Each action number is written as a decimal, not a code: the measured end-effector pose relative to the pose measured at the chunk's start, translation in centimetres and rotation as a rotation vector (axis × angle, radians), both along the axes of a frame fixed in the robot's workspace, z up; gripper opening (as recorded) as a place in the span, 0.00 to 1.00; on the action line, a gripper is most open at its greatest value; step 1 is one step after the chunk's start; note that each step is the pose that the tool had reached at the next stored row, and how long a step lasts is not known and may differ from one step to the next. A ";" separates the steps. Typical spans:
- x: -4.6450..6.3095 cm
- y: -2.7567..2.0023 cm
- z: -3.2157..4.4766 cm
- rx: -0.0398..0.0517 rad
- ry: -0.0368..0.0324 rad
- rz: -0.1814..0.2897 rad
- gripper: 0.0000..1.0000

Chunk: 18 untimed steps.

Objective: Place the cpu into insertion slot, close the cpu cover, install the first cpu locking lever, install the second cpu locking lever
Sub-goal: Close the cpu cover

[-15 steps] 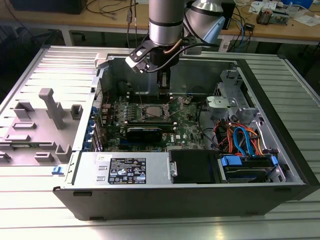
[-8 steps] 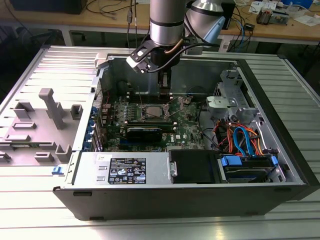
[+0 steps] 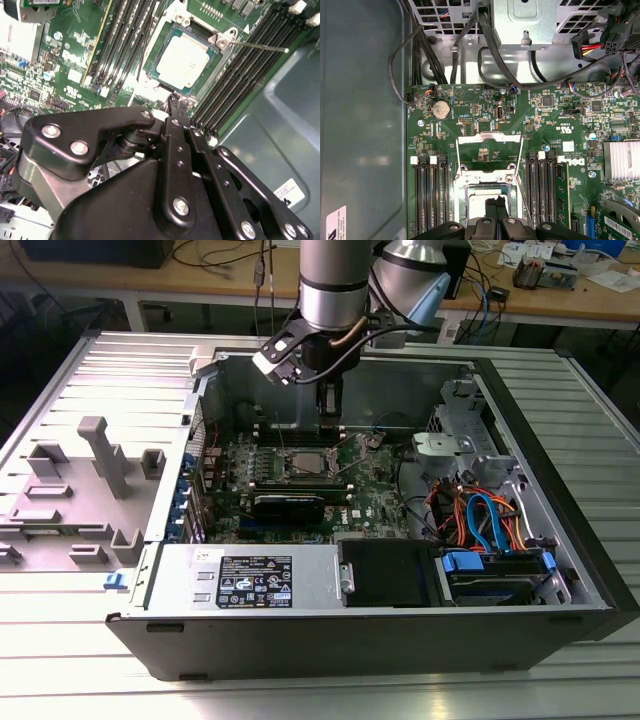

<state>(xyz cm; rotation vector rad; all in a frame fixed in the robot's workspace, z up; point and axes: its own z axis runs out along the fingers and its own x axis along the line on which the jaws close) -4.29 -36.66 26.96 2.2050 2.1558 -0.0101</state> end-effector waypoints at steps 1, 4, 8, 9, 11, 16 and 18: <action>0.0 0.00 0.68 0.0000 0.0000 0.000 0.11; 0.2 0.00 0.81 0.0001 0.0000 0.000 0.11; 1.2 0.00 0.81 -0.0001 0.0001 0.000 0.11; 1.6 0.00 0.81 0.0000 0.0000 0.000 0.11; 2.3 0.00 0.81 0.0000 0.0000 0.000 0.11; 3.0 0.00 0.81 0.0000 0.0000 0.000 0.11; 3.0 0.00 0.81 -0.0001 0.0001 0.000 0.11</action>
